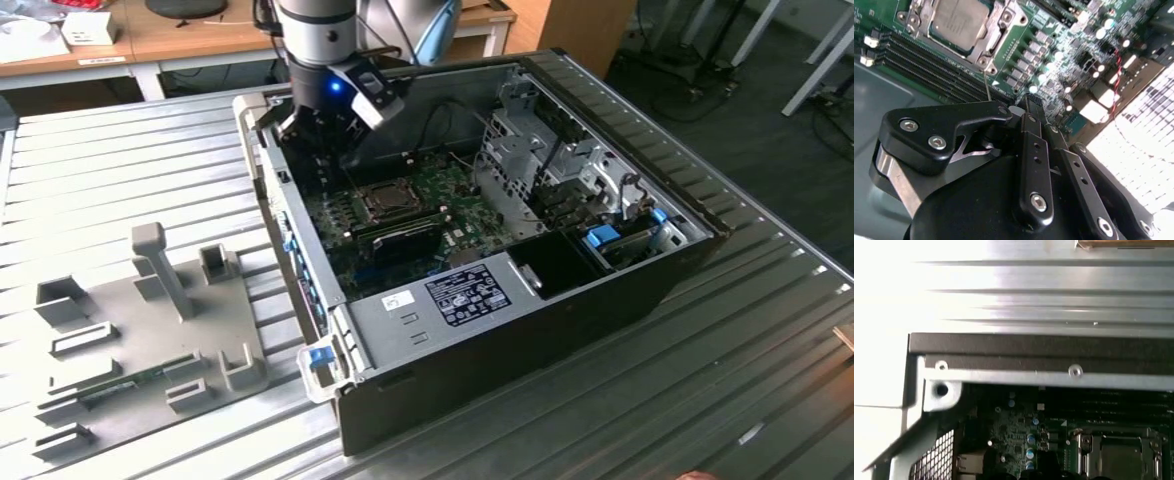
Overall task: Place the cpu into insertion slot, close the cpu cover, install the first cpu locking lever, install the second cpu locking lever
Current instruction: 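Install the first cpu locking lever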
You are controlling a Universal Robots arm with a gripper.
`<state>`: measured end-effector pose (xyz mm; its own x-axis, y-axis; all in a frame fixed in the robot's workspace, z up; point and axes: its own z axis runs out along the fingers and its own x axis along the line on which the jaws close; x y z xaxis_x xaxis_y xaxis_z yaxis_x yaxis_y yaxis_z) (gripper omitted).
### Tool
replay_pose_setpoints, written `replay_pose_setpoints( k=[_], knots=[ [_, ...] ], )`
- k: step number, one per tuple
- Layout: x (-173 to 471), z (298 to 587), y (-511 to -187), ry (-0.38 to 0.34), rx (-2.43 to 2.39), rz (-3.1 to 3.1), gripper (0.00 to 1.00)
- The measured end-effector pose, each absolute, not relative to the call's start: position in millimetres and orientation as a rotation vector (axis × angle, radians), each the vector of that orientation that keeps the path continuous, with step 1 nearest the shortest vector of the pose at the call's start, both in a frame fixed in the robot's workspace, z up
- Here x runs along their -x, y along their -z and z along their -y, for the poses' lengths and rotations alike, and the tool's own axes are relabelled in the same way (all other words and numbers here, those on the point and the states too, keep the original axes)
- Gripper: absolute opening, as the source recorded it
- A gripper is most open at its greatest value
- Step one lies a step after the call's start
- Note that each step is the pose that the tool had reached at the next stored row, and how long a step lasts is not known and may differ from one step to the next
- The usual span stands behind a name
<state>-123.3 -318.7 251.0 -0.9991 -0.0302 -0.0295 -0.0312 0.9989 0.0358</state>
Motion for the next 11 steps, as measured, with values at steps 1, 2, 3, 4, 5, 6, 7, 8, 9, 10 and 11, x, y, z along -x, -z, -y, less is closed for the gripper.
replay_pose_setpoints(
  k=[1, 2, 3, 4, 5, 6, 7, 8, 9, 10, 11],
  knots=[
    [123.7, 317.3, -250.9, -0.057, 0.048, -3.111, 0.11],
    [124.1, 316.1, -250.9, -0.058, 0.048, -3.111, 0.11],
    [124.5, 315.0, -250.8, -0.059, 0.048, -3.111, 0.11],
    [124.7, 313.9, -250.8, -0.061, 0.048, -3.111, 0.11],
    [124.9, 313.0, -250.7, -0.062, 0.048, -3.111, 0.11],
    [125.0, 312.1, -250.6, -0.062, 0.048, -3.111, 0.11],
    [125.1, 311.1, -250.6, -0.064, 0.048, -3.111, 0.11],
    [125.2, 310.3, -250.5, -0.065, 0.048, -3.11, 0.11],
    [125.3, 309.4, -250.4, -0.066, 0.048, -3.11, 0.11],
    [125.3, 308.6, -250.4, -0.067, 0.048, -3.11, 0.11],
    [125.3, 308.0, -250.2, -0.068, 0.048, -3.11, 0.11]
  ],
)
